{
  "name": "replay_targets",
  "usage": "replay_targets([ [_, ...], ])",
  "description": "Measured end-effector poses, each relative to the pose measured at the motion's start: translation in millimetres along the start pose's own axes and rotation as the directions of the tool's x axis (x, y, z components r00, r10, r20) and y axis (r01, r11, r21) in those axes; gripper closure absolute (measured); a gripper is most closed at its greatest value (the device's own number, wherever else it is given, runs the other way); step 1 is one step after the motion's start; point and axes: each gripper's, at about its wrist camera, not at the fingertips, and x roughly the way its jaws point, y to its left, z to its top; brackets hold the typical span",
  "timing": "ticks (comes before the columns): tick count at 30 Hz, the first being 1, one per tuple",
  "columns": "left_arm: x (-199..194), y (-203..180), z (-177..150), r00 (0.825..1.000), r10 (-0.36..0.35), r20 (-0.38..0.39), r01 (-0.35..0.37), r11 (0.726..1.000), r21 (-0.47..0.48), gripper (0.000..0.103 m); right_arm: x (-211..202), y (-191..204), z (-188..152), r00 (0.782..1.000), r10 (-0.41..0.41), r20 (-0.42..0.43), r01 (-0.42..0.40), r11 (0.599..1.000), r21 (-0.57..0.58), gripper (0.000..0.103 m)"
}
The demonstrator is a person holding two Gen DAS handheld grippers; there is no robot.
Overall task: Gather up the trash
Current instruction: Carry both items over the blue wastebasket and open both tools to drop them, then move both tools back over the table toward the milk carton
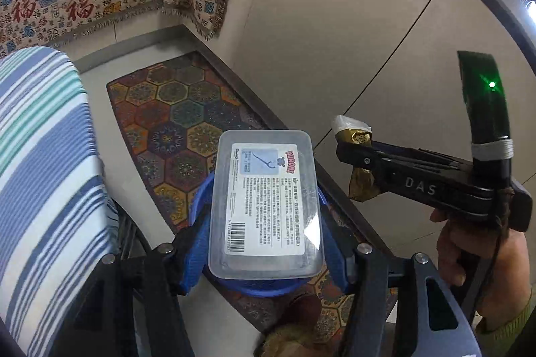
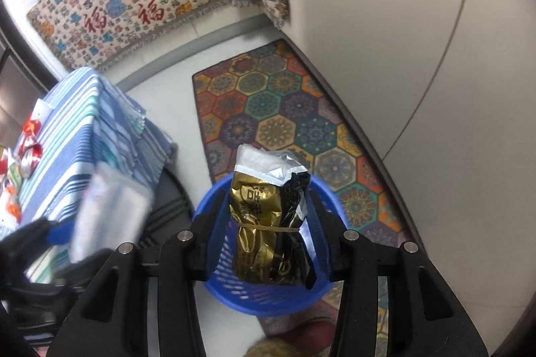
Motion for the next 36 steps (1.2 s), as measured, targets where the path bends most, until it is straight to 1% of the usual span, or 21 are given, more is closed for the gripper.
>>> replay_targets([
  [4, 36.7, -8.4, 3.1, 0.999, 0.005, -0.038, -0.005, 1.0, 0.016, 0.042, 5.9, -18.0, -2.5, 1.0, 0.012, -0.01, -0.012, 0.999, 0.031, 0.056],
  [10, 70.4, -11.3, 4.8, 0.998, 0.009, -0.063, -0.008, 1.0, 0.012, 0.042, 12.7, -34.5, -1.2, 0.999, 0.043, -0.009, -0.042, 0.995, 0.094, 0.055],
  [13, 83.5, -10.6, 4.8, 0.998, 0.007, -0.063, -0.005, 0.999, 0.036, 0.041, 12.8, -36.8, -0.1, 0.999, 0.05, 0.004, -0.05, 0.992, 0.119, 0.05],
  [14, 87.9, -12.6, 3.7, 0.998, 0.008, -0.07, -0.005, 0.999, 0.042, 0.041, 13.3, -36.8, 0.4, 0.999, 0.051, 0.007, -0.052, 0.991, 0.125, 0.045],
  [15, 93.2, -13.8, 3.6, 0.997, 0.013, -0.08, -0.009, 0.999, 0.047, 0.04, 12.5, -37.5, 0.9, 0.998, 0.055, 0.011, -0.056, 0.99, 0.13, 0.044],
  [16, 98.1, -12.6, 5.2, 0.996, 0.017, -0.085, -0.013, 0.999, 0.048, 0.032, 10.6, -38.7, 1.2, 0.998, 0.052, 0.02, -0.055, 0.989, 0.139, 0.042],
  [17, 100.7, -12.7, 5.7, 0.997, 0.024, -0.077, -0.02, 0.999, 0.048, 0.028, 8.4, -39.8, 2.5, 0.998, 0.046, 0.03, -0.05, 0.988, 0.146, 0.041],
  [20, 99.4, -12.4, 6.4, 0.997, 0.036, -0.067, -0.033, 0.999, 0.035, 0.028, -0.2, -42.3, 4.3, 0.997, 0.025, 0.072, -0.036, 0.986, 0.164, 0.036],
  [23, 84.2, -10.9, 7.2, 0.999, 0.032, -0.035, -0.032, 0.999, 0.015, 0.028, -10.3, -41.4, 6.8, 0.993, -0.012, 0.115, -0.007, 0.987, 0.163, 0.034],
  [25, 65.4, -11.0, 5.9, 0.999, 0.04, -0.002, -0.04, 0.999, 0.005, 0.028, -17.6, -38.4, 9.4, 0.988, -0.027, 0.151, 0.003, 0.988, 0.156, 0.033],
  [29, 11.1, -12.2, -1.8, 0.996, 0.045, 0.079, -0.045, 0.999, -0.006, 0.028, -39.0, -24.5, 14.1, 0.968, -0.069, 0.24, 0.044, 0.993, 0.108, 0.03],
  [33, -60.1, -0.9, -24.8, 0.984, 0.08, 0.159, -0.081, 0.997, 0.002, 0.028, -61.8, 4.3, 15.1, 0.944, -0.068, 0.322, 0.06, 0.998, 0.034, 0.028],
  [36, -108.7, 22.2, -51.9, 0.968, 0.152, 0.197, -0.15, 0.988, -0.024, 0.027, -73.2, 41.8, 13.9, 0.932, -0.031, 0.361, 0.054, 0.997, -0.055, 0.027],
])
